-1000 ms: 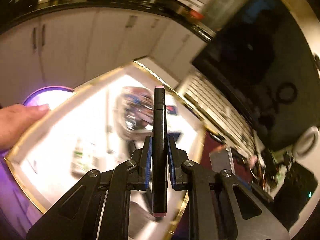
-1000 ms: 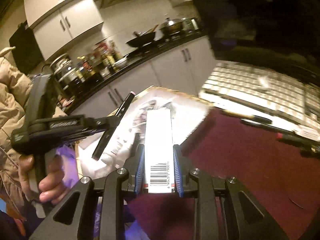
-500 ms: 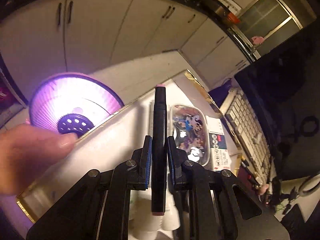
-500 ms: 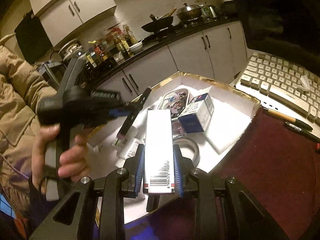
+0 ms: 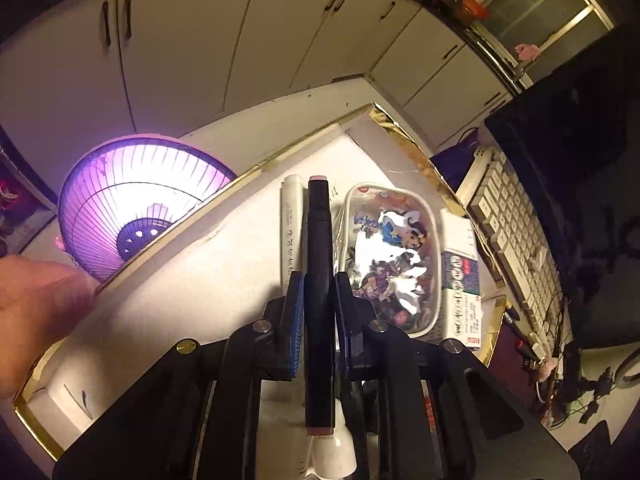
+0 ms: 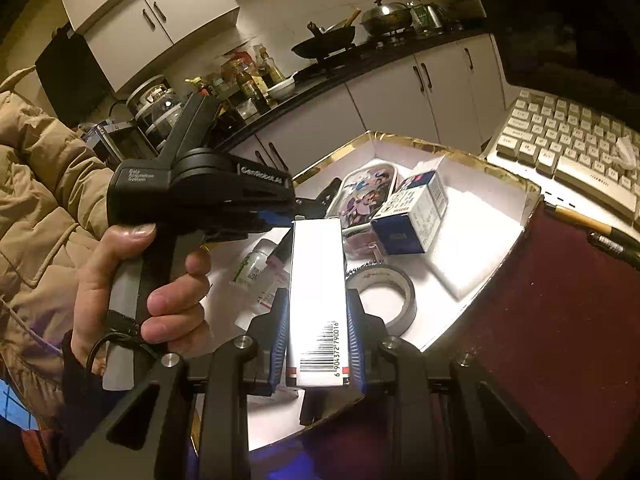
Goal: Organize objects
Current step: 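Lower the marker and barcode box into the tray and open both tools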
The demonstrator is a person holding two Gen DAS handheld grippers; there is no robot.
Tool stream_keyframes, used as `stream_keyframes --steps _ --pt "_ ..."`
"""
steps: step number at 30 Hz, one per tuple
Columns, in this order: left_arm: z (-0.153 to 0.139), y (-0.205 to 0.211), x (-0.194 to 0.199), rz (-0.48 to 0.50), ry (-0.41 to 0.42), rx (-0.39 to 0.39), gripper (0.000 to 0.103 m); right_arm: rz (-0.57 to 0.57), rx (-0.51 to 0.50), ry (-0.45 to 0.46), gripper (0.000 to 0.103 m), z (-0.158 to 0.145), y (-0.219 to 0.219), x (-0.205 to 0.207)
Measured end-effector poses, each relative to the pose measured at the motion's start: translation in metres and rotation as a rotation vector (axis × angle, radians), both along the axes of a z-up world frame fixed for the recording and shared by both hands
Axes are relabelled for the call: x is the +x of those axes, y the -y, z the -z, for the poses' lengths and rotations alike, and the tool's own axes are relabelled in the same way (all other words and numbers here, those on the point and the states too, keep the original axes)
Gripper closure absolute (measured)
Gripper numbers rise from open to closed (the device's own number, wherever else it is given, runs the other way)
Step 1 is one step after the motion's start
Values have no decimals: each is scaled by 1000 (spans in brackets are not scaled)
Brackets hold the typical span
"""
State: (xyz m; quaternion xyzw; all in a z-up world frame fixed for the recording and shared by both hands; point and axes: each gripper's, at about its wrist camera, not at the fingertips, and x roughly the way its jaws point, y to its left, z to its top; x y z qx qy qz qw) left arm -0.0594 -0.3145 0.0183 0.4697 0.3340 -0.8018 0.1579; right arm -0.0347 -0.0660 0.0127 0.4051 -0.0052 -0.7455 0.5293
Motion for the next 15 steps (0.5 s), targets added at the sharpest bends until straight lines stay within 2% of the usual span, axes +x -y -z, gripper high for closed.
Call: stream_keyframes --steps 6,8,11,14,15 --pt "-1 -5 -14 21 34 -55 89 -9 13 -29 77 1 4 6" --pt "1 -4 -16 25 36 -45 89 -17 24 -24 77 4 8 6" --pt "2 -9 -23 62 47 -72 89 -31 27 -18 77 9 13 7" --pt "5 -10 -24 69 40 -55 89 -37 56 -5 77 15 17 8" --pt "6 -10 -23 71 42 -55 84 -33 54 -4 76 16 17 9"
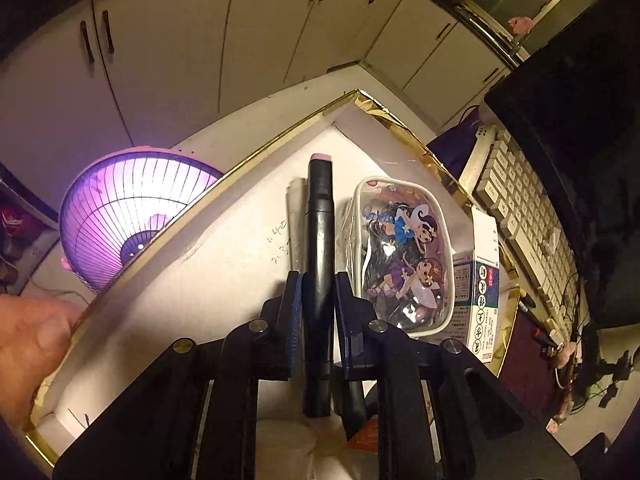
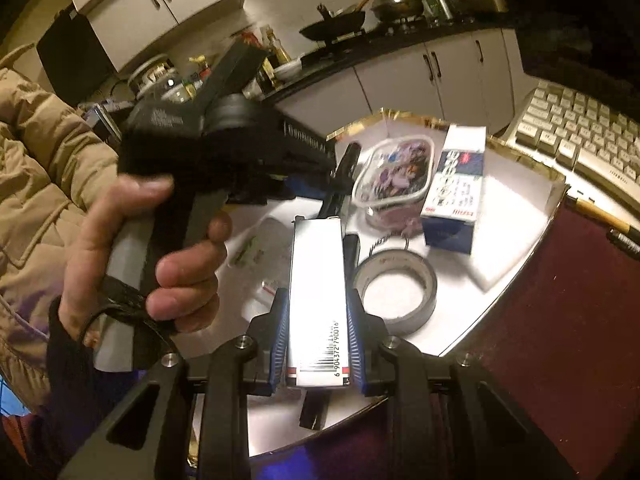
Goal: Organize objects
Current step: 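Lower the marker and barcode box into the tray and open both tools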
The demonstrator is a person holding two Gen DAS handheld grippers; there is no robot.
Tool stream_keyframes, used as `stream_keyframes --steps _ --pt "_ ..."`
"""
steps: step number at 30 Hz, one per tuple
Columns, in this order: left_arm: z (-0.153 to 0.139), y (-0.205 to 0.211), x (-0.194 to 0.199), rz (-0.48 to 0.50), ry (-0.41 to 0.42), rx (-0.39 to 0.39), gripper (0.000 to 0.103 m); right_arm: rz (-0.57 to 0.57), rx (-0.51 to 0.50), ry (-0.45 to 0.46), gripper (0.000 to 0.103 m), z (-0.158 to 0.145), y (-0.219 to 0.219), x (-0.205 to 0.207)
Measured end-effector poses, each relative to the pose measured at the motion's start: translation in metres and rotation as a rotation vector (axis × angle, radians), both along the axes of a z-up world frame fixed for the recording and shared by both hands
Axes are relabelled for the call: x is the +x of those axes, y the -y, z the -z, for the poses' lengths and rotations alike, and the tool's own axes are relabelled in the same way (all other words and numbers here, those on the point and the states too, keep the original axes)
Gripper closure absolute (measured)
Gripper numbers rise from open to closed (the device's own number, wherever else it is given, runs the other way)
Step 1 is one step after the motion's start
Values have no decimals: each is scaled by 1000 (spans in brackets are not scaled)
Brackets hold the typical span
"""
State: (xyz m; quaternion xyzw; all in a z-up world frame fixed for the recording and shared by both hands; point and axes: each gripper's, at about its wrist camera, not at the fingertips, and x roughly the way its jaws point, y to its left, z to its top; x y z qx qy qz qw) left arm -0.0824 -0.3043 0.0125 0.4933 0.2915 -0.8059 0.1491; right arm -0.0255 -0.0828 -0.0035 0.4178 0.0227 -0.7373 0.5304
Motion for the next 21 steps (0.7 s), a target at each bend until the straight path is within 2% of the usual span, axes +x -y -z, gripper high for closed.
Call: stream_keyframes --steps 2,5,8,10,12,14,15,18,21 --pt "4 -2 2 3 7 8 74 8 1 7 76 2 0 1" --pt "3 -5 11 3 -21 32 73 20 -12 39 76 5 -1 -1" --pt "-6 -1 26 -35 -84 68 70 21 -41 81 76 8 -4 -3" --pt "-18 7 44 -96 -190 110 67 18 -55 102 75 8 -5 -6" --pt "-30 13 62 -152 -294 148 55 31 -78 114 63 5 -8 -8" --pt "-38 14 77 -172 -369 174 50 45 -124 113 51 1 -14 -8" --pt "-40 13 80 -173 -379 173 50 49 -131 118 49 0 -15 -9" --pt "-41 6 83 -149 -336 158 50 46 -155 134 49 -5 -23 -9" --pt "-37 -7 90 -97 -331 175 50 84 -204 108 49 -16 -46 -3"
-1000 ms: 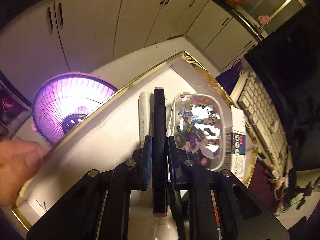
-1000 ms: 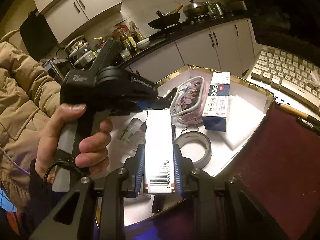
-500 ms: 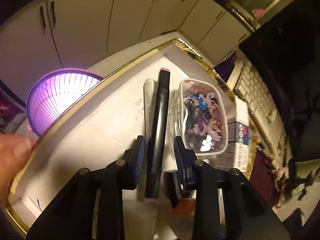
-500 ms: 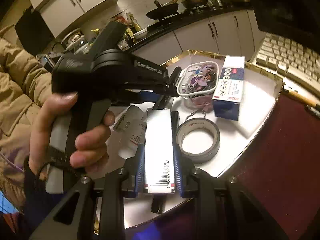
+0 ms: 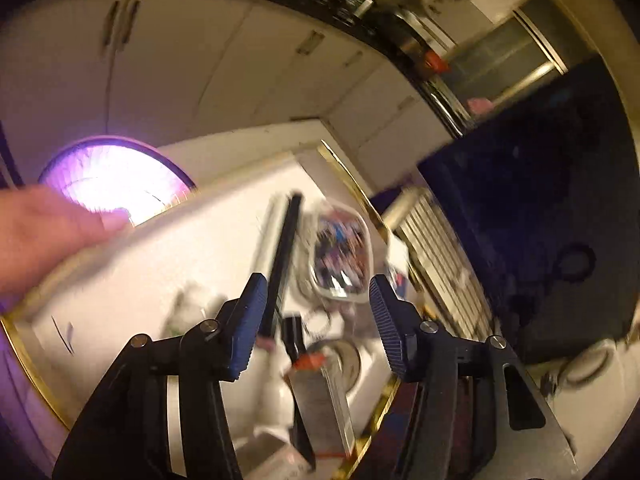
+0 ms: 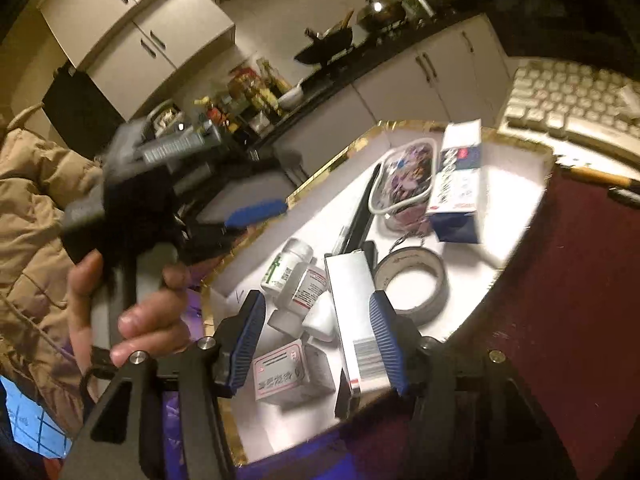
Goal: Organize objects
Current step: 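Move both tools back over the desk clutter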
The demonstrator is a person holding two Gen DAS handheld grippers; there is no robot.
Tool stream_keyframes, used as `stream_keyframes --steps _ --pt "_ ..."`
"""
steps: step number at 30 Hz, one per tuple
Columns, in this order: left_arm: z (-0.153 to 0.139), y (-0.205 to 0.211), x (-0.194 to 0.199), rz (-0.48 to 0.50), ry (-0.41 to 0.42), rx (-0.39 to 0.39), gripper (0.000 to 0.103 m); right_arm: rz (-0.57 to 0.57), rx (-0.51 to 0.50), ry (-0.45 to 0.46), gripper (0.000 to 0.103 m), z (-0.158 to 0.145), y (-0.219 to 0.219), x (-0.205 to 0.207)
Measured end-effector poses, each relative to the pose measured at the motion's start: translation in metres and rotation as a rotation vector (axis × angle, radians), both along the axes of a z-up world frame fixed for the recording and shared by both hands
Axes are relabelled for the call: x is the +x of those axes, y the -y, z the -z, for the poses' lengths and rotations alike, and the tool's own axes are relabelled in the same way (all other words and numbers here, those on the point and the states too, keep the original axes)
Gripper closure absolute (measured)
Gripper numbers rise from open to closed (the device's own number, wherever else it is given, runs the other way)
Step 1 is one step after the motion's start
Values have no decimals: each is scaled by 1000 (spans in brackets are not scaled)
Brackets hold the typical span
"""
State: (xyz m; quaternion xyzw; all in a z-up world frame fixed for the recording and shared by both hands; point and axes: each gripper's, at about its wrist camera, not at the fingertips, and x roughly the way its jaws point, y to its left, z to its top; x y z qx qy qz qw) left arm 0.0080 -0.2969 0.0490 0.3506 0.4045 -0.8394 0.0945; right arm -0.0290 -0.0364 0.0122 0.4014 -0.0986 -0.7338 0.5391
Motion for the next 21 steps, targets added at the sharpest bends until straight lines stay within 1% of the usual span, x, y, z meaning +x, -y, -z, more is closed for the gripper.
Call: stream_keyframes --steps 1,3,5,7,8,10,12,13,15,17,18,21 --pt "2 -6 3 22 -12 -11 50 16 -12 -14 49 -3 -9 1" --pt "7 -15 7 37 -21 -38 50 45 -37 -41 49 -5 -30 3" --pt "12 -26 10 43 -6 -38 50 67 -62 -18 49 -4 -52 -2" --pt "6 -44 14 87 -44 -51 50 84 -69 -6 49 -6 -72 -8" --pt "0 -54 16 105 -63 -76 50 114 -50 -19 49 -6 -87 -11" --pt "-14 -82 15 164 -101 -150 50 164 -15 -44 49 -6 -109 -14" --pt "-23 -112 11 233 -128 -224 49 215 19 -37 49 1 -132 -18" --pt "-24 -128 7 284 -130 -246 49 231 25 -28 49 5 -141 -19" --pt "-21 -159 -8 389 -106 -258 50 284 35 -8 49 14 -163 -19" --pt "-13 -183 -23 456 -82 -261 49 334 41 8 49 20 -181 -20" --pt "-9 -198 -33 495 -54 -276 49 356 40 18 49 23 -190 -21" --pt "-1 -229 -50 547 -14 -309 49 375 54 23 49 25 -204 -25"
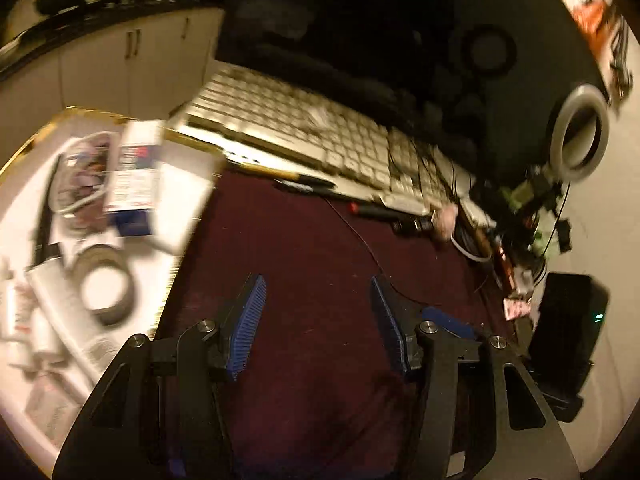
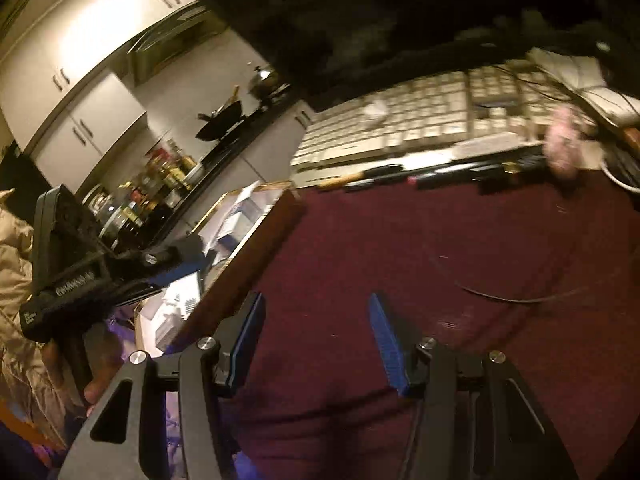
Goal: Organize objects
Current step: 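Move both tools back over the desk clutter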
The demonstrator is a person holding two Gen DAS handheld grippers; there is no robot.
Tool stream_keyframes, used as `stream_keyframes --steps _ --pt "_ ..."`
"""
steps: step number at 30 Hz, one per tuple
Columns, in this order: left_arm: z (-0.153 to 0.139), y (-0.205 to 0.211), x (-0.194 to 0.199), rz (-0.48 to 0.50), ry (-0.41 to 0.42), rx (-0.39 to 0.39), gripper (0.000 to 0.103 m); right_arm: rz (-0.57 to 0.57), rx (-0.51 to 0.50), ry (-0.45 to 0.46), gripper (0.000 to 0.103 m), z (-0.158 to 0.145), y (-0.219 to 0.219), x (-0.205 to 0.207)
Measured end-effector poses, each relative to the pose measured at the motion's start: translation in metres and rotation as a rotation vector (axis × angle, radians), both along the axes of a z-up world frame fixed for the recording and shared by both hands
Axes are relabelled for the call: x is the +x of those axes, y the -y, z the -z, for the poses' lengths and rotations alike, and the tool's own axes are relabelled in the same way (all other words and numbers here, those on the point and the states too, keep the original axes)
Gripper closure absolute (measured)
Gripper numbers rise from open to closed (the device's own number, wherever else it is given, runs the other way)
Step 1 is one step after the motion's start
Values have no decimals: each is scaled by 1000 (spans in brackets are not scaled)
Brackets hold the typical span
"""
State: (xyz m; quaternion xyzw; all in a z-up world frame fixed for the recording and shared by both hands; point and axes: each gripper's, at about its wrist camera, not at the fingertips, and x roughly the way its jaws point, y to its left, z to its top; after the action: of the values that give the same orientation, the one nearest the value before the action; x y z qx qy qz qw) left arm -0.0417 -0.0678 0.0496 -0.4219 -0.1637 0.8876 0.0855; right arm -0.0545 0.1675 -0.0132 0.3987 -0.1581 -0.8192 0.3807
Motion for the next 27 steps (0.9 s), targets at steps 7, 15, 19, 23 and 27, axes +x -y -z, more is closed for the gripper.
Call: stream_keyframes --steps 7,15,19,23,27 --pt "5 -33 -20 31 34 -119 49 -35 30 40 49 -6 -2 -28" --pt "8 -18 -37 -5 75 -54 49 13 69 26 49 -5 -7 -35" --pt "2 -14 -49 -24 70 -43 49 58 113 62 49 3 -12 -42" --pt "-2 -16 -60 -14 58 -44 49 129 165 58 49 -2 -21 -49" --pt "3 -18 -70 -2 55 -25 49 263 185 82 49 -2 -43 -51"
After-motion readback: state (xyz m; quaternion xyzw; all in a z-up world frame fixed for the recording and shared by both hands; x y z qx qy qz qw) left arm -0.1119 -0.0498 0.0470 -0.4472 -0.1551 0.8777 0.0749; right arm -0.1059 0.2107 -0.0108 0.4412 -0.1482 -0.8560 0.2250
